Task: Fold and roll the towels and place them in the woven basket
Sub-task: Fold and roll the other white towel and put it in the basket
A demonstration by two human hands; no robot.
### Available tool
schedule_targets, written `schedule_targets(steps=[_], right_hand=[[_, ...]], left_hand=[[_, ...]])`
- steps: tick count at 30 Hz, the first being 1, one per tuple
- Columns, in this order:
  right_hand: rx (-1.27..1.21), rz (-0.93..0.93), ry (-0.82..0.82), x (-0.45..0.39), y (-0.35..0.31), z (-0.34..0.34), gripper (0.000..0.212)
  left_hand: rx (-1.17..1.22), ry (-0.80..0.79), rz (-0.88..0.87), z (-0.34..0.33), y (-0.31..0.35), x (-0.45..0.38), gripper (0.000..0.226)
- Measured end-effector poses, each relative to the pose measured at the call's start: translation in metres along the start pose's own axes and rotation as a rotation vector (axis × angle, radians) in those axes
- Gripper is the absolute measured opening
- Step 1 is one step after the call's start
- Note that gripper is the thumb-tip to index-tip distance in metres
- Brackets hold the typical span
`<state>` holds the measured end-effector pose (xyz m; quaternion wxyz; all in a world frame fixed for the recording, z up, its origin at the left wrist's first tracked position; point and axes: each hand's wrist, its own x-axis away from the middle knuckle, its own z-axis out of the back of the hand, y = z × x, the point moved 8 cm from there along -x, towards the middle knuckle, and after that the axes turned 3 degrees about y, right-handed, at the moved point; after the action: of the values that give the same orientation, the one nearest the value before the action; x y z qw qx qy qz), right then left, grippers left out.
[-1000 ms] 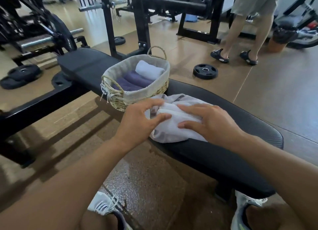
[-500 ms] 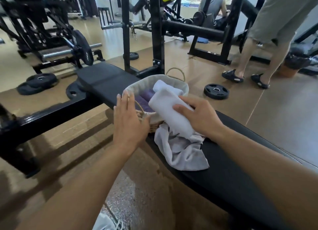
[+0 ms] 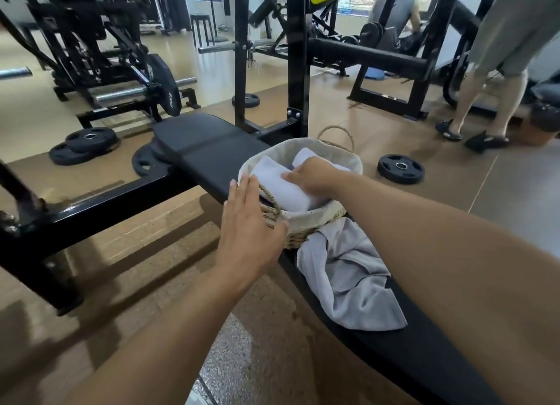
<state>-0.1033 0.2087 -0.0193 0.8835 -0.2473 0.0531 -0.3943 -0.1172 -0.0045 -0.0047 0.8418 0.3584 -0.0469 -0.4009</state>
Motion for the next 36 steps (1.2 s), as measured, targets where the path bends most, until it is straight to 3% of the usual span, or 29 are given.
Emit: schedule_targets(steps=[3,5,7,9,14,16,18,24,30,36], right_hand=[[0.151,0.055,0.122,0.000,-0.005,0.006,0.042],[0.262,0.262,0.222,0.011,-0.028,0.017,0.048],[0.381,0.471,0.153,0.023,-0.047,0.009,0.070],[0.456,0.537,0.023,0.026,-0.049,-0.010,0.077],[0.565,0.436,-0.190,0.008,-0.030,-0.033,0.064],[0.659,0.489,-0.163,-0.002,-0.027,-0.040,0.062],[0.597,0.449,-0.174,-0.008,-0.024,-0.049,0.068],[0.222,0.253,-0.174,0.003,-0.024,-0.044,0.056],[0.240,0.354,0.089,0.029,-0.028,0.012,0.039],[0.112,0.396,0.246,0.064,-0.003,0.050,0.039]], left_hand=[[-0.014,-0.004,0.000,0.001,-0.001,-0.002,0.092],[-0.018,-0.003,-0.002,0.001,-0.001,-0.003,0.092],[-0.015,-0.004,-0.003,0.001,-0.002,-0.004,0.092],[-0.013,-0.002,-0.011,0.001,-0.002,-0.005,0.093],[-0.012,0.006,-0.015,0.000,-0.002,-0.004,0.093],[-0.025,0.011,-0.021,0.000,-0.002,-0.004,0.093],[-0.037,0.022,-0.025,0.001,-0.003,-0.005,0.093],[-0.041,0.025,-0.015,0.000,-0.004,-0.005,0.092],[-0.056,0.063,-0.014,0.004,0.005,-0.003,0.090],[-0.110,0.064,-0.083,0.000,0.015,0.005,0.085]])
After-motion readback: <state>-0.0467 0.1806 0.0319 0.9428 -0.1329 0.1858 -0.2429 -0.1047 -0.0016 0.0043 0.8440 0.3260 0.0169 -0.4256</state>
